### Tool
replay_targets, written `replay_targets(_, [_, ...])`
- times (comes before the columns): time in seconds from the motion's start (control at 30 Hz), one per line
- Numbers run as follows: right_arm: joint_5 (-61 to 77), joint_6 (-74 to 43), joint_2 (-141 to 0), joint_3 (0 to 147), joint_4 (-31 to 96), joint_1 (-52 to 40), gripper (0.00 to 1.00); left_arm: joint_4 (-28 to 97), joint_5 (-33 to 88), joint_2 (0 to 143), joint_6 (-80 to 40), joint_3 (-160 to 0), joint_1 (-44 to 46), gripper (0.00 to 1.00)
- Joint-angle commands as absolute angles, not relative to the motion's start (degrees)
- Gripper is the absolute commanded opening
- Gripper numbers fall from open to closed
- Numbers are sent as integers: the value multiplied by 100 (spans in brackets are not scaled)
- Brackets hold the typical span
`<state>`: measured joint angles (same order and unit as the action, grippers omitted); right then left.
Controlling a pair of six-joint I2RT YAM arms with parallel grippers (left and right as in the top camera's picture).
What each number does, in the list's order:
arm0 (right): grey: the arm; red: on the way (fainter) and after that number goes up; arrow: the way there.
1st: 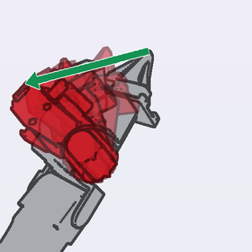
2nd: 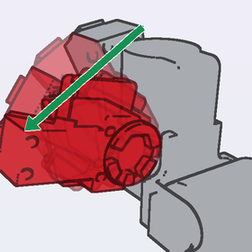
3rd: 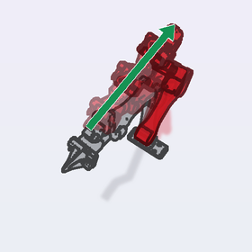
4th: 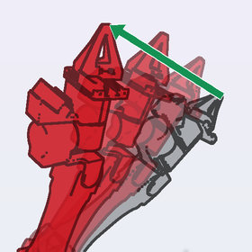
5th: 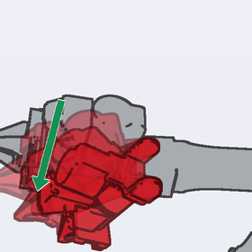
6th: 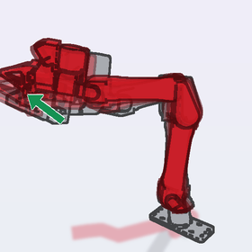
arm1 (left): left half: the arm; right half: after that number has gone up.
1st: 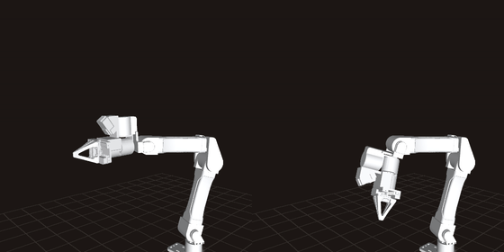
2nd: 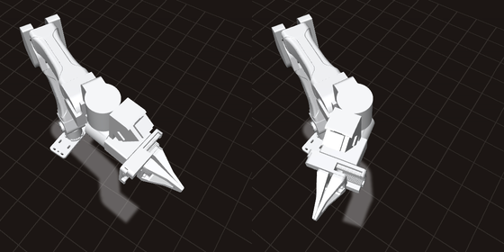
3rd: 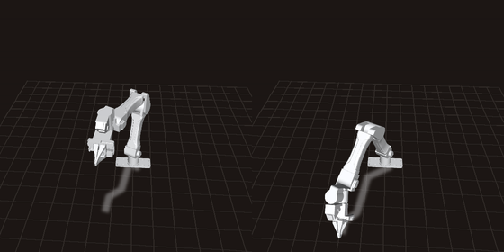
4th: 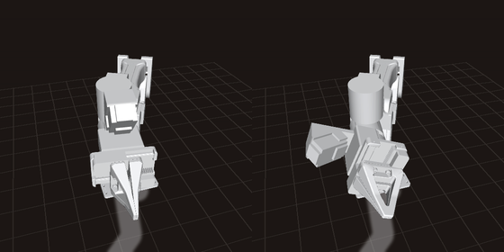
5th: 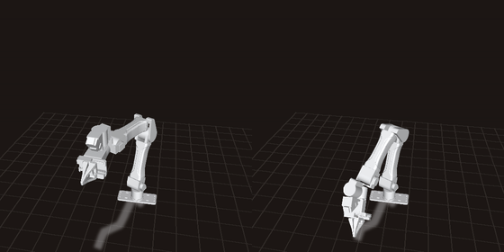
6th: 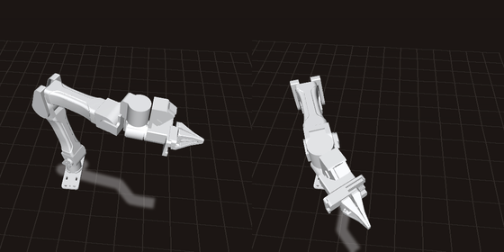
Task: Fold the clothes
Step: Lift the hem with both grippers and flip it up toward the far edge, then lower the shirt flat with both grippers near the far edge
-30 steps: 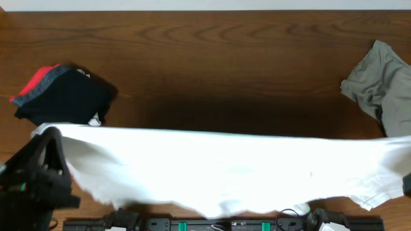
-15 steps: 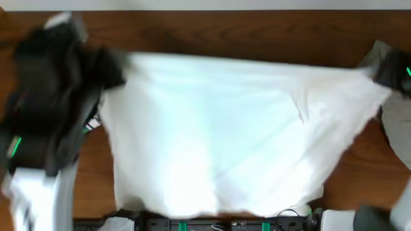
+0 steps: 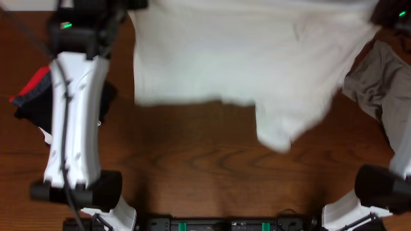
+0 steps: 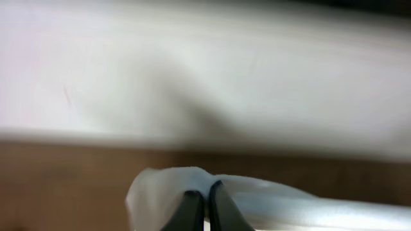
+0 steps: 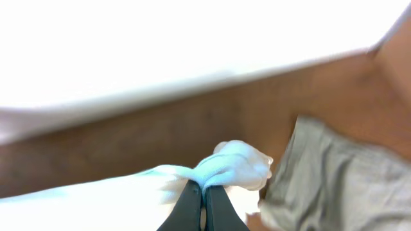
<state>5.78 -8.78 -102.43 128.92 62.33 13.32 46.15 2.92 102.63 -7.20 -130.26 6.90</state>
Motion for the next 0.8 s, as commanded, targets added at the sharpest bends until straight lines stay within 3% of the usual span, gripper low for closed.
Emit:
replay_targets(0.0, [379, -972, -9703, 13522, 6479, 1367, 1, 4886, 60, 9727, -429, -14005, 578, 6])
replay_targets(0.23, [19, -913, -9738, 13364, 8237, 1365, 1, 7054, 102, 9767, -635, -13974, 587, 6])
replay_targets(0.4, [19, -703, -9810, 12453, 9096, 1365, 1, 8635, 102, 10259, -757, -13434, 587, 6])
replay_targets(0.77, [14, -305, -9810, 9577, 8943, 1365, 1, 8971, 657, 10945, -746, -10718, 598, 6])
